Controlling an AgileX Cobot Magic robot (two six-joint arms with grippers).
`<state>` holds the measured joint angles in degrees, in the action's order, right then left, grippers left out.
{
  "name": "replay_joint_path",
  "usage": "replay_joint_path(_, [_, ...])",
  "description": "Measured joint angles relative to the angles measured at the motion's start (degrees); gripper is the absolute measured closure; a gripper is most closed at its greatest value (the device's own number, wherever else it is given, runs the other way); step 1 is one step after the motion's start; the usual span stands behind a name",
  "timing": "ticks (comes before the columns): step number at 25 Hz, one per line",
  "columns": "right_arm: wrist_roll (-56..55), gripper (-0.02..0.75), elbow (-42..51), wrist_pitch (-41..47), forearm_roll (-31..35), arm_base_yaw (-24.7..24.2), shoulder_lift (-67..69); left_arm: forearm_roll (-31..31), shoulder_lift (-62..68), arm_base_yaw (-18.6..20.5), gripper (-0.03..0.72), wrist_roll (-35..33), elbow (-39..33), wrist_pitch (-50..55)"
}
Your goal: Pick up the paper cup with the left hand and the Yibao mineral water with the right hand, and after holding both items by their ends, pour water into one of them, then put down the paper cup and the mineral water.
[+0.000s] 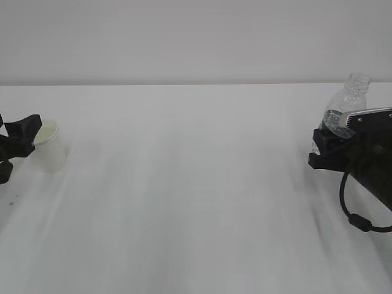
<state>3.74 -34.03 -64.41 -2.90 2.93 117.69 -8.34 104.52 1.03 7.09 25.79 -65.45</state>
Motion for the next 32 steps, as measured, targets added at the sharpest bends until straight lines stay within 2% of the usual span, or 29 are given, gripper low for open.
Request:
replay_joint_path(14, [0.0, 0.381, 0.0, 0.0, 5.02, 0.0, 0.0, 0.0, -1.88, 0.0, 0.127, 0.0, 5.34, 0.0])
replay_joint_path(32, [2.08, 0.381, -4.21, 0.1, 6.83, 0.0, 0.0, 0.0, -1.88, 0.0, 0.133, 0.0, 5.83, 0.0])
